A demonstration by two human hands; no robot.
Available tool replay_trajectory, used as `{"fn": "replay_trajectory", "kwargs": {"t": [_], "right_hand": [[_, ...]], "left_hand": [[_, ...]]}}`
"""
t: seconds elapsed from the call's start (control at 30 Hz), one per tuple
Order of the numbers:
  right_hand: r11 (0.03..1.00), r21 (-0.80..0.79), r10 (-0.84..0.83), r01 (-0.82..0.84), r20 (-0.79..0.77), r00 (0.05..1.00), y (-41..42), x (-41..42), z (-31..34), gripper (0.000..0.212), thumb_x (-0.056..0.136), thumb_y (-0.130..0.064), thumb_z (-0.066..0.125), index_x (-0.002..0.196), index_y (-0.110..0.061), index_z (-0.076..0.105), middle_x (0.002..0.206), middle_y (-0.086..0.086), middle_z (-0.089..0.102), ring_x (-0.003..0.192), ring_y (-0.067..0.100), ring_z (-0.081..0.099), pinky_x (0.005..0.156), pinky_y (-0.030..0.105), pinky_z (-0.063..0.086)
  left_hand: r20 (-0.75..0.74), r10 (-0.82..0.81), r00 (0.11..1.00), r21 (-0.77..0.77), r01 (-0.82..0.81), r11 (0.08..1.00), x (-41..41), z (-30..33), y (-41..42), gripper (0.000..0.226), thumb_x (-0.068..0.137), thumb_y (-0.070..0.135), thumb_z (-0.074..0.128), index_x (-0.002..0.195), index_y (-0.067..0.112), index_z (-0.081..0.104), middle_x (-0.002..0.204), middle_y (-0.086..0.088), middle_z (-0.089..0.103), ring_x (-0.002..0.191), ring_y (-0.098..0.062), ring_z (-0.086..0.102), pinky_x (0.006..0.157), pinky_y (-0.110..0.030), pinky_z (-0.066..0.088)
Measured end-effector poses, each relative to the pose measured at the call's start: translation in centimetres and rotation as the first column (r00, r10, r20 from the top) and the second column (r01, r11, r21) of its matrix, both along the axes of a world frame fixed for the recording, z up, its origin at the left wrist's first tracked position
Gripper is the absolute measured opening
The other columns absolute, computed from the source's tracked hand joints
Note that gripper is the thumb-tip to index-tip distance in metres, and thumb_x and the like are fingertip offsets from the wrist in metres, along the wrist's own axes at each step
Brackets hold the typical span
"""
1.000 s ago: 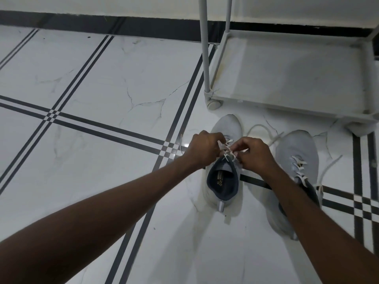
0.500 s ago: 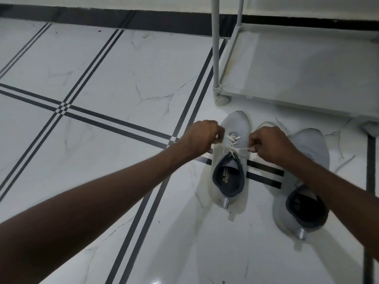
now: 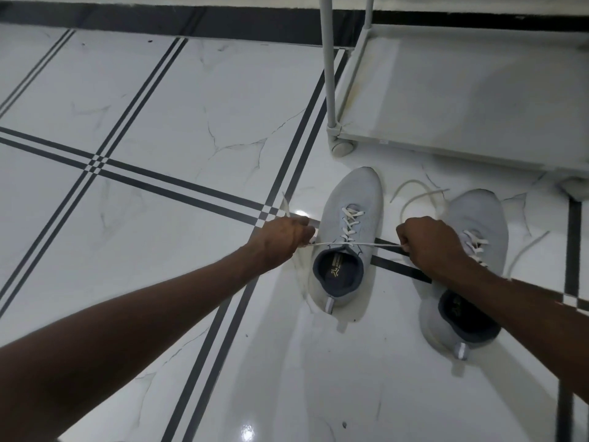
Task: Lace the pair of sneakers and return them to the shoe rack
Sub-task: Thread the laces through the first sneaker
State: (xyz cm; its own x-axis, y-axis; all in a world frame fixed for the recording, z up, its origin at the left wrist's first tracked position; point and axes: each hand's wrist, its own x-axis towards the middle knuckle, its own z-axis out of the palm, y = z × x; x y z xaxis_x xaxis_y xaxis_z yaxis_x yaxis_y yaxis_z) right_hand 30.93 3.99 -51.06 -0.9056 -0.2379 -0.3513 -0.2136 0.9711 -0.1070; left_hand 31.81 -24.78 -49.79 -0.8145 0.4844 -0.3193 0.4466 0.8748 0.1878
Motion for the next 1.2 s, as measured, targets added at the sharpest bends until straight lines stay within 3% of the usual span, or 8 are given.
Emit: {"fn": "replay_trajectory", "kwargs": {"t": [0.1, 0.27, 0.37, 0.47, 0.57, 0.73, 1.0, 1.2], "right_hand": [[0.999, 0.025, 0.046, -0.046, -0.003, 0.999, -0.7, 0.7, -0.1, 0.012, 0.078, -0.003, 0.057, 0.08, -0.011, 0.065, 0.076, 0.004, 0.054, 0.073, 0.027, 0.058, 0.06, 0.027, 0.032], [0.98, -0.198, -0.001, 0.009, 0.039, 0.999, -1.6, 1.2, 0.4, 0.007, 0.081, -0.012, 0.063, 0.083, -0.012, 0.069, 0.08, 0.01, 0.069, 0.081, 0.032, 0.065, 0.061, 0.029, 0.04], [0.923, -0.367, -0.101, 0.12, 0.072, 0.992, -2.7, 0.7, 1.0, 0.007, 0.079, -0.015, 0.07, 0.086, -0.016, 0.07, 0.087, 0.003, 0.071, 0.082, 0.026, 0.064, 0.07, 0.033, 0.05], [0.831, -0.51, -0.16, 0.223, 0.164, 0.973, -3.7, 0.4, 1.6, 0.008, 0.074, -0.015, 0.076, 0.077, -0.019, 0.07, 0.078, -0.005, 0.07, 0.076, 0.016, 0.062, 0.063, 0.025, 0.042], [0.793, -0.553, -0.158, 0.256, 0.219, 0.963, -4.4, 0.4, 1.6, 0.012, 0.071, -0.012, 0.077, 0.073, -0.021, 0.069, 0.07, -0.007, 0.069, 0.071, 0.009, 0.063, 0.059, 0.019, 0.039], [0.756, -0.585, -0.192, 0.295, 0.234, 0.953, -4.4, 0.7, 0.9, 0.011, 0.077, -0.006, 0.067, 0.073, -0.016, 0.069, 0.067, -0.006, 0.066, 0.064, 0.007, 0.06, 0.056, 0.016, 0.038], [0.736, -0.609, -0.202, 0.297, 0.221, 0.954, -4.1, 0.6, 1.3, 0.007, 0.077, -0.02, 0.073, 0.077, -0.018, 0.067, 0.064, -0.006, 0.063, 0.062, 0.005, 0.056, 0.056, 0.021, 0.036], [0.87, -0.479, -0.049, 0.113, 0.145, 0.988, -3.3, -0.5, 1.0, 0.021, 0.075, -0.013, 0.073, 0.059, -0.017, 0.061, 0.062, -0.003, 0.066, 0.061, 0.01, 0.058, 0.056, 0.026, 0.043]], "left_hand": [[-0.003, 0.005, 1.0, -0.026, -0.005, 1.0, -0.7, 0.2, 0.1, 0.017, 0.089, 0.0, 0.052, 0.093, 0.012, 0.064, 0.092, -0.004, 0.059, 0.073, -0.025, 0.061, 0.058, -0.035, 0.046], [-0.044, 0.048, 0.998, 0.119, -0.043, 0.992, -0.8, -0.3, 0.0, 0.018, 0.086, 0.003, 0.063, 0.095, 0.016, 0.073, 0.089, -0.004, 0.065, 0.071, -0.02, 0.063, 0.057, -0.029, 0.046], [0.061, 0.113, 0.992, 0.2, -0.123, 0.972, -1.2, 0.2, 0.4, 0.014, 0.085, 0.006, 0.067, 0.092, 0.014, 0.076, 0.085, -0.003, 0.069, 0.061, -0.002, 0.056, 0.054, -0.012, 0.036], [0.23, 0.199, 0.953, 0.27, -0.259, 0.927, -2.2, 1.0, 0.5, 0.007, 0.083, 0.009, 0.072, 0.085, 0.014, 0.076, 0.068, 0.012, 0.067, 0.054, 0.011, 0.057, 0.054, -0.005, 0.039], [0.325, 0.168, 0.93, 0.266, -0.261, 0.928, -2.8, 2.0, 0.2, 0.009, 0.081, 0.007, 0.073, 0.085, 0.015, 0.076, 0.067, 0.012, 0.069, 0.056, 0.004, 0.061, 0.054, -0.007, 0.045], [0.255, 0.074, 0.964, 0.213, -0.131, 0.968, -2.8, 1.4, 0.0, 0.009, 0.074, 0.006, 0.074, 0.078, 0.013, 0.078, 0.064, -0.001, 0.073, 0.055, -0.012, 0.066, 0.06, -0.022, 0.053], [0.131, 0.031, 0.991, 0.189, -0.056, 0.98, -2.2, 1.0, 0.3, 0.021, 0.08, 0.003, 0.068, 0.091, 0.016, 0.079, 0.083, 0.0, 0.076, 0.068, -0.01, 0.069, 0.064, -0.027, 0.056], [-0.032, 0.009, 0.999, 0.154, -0.004, 0.988, -2.0, 0.4, 0.5, 0.015, 0.081, 0.0, 0.065, 0.082, 0.013, 0.072, 0.082, -0.001, 0.063, 0.069, -0.02, 0.06, 0.061, -0.036, 0.053]]}}
